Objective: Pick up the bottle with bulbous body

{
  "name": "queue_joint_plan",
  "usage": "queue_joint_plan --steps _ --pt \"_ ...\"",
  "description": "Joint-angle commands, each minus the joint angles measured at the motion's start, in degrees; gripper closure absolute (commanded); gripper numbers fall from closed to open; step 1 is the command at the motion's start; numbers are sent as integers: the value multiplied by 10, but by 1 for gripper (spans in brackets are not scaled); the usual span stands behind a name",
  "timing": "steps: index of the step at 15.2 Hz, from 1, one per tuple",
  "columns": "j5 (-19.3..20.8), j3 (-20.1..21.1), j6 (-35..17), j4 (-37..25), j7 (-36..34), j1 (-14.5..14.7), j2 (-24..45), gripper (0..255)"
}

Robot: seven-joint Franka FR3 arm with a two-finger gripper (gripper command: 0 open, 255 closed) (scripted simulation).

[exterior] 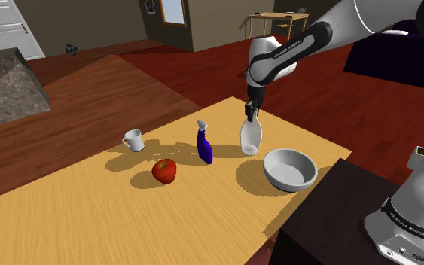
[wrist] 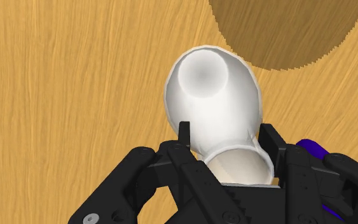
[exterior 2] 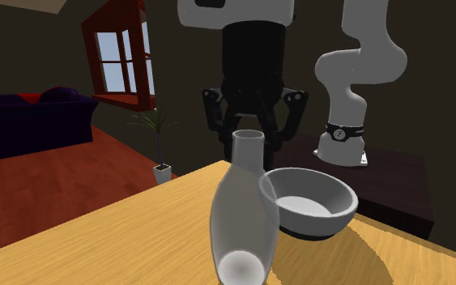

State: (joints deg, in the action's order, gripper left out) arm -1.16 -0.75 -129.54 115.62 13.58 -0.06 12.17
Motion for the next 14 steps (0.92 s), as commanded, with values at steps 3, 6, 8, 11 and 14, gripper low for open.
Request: queue_joint_plan --steps 3,6,8,11,14 --pt "1 0 26 -11 -2 1 -15 255" --pt "1 0 47 -22 -2 1 -26 255" --pt "1 0 62 -30 -2 1 -32 255" --pt "2 0 83 -42 -3 1 -41 255" --pt "2 0 91 -47 -3 1 -44 255"
